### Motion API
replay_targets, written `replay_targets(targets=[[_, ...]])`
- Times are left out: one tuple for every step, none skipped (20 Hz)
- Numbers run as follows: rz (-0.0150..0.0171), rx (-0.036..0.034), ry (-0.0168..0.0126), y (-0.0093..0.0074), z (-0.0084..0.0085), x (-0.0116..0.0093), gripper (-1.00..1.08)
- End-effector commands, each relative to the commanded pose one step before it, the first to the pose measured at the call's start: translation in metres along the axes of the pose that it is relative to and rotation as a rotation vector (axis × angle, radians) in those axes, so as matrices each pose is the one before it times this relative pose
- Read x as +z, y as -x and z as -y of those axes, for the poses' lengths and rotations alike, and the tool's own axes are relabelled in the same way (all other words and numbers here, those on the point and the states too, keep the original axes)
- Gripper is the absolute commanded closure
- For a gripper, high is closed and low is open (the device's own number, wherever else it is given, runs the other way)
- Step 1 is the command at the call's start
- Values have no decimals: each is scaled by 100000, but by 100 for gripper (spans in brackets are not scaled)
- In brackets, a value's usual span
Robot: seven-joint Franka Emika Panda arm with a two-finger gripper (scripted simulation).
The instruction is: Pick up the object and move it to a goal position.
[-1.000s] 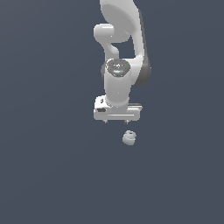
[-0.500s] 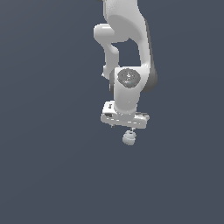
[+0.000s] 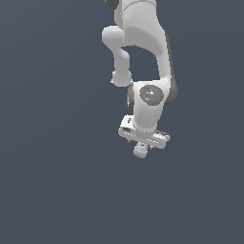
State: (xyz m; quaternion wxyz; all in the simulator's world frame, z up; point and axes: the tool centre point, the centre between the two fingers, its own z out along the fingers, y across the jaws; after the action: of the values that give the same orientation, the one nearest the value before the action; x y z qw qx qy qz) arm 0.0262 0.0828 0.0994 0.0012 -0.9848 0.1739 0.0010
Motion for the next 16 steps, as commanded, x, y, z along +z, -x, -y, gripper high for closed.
replay_targets(targets=[[-129,2742,84,-15,521,402,-92],[-24,776,27,12,162,126,-92],[-22,671,24,13,141,109,-92],[-19,569,20,11,118,93,-92],[-16,465,16,10,97,76,-92],[-12,362,13,9,75,59,-92],[-9,258,9,6,54,42,-92],[-5,154,5,4,33,25,-92],[-2,49,2,2,12,8,-92],[52,-384,0,21,-44,-30,-92],[0,0,0,2,2,41,-92],[0,0,0,5,5,124,-92],[0,0,0,8,8,205,-92],[-6,48,0,-3,-16,283,-92],[0,0,0,17,14,367,-92],[-9,68,0,0,-22,442,-92]])
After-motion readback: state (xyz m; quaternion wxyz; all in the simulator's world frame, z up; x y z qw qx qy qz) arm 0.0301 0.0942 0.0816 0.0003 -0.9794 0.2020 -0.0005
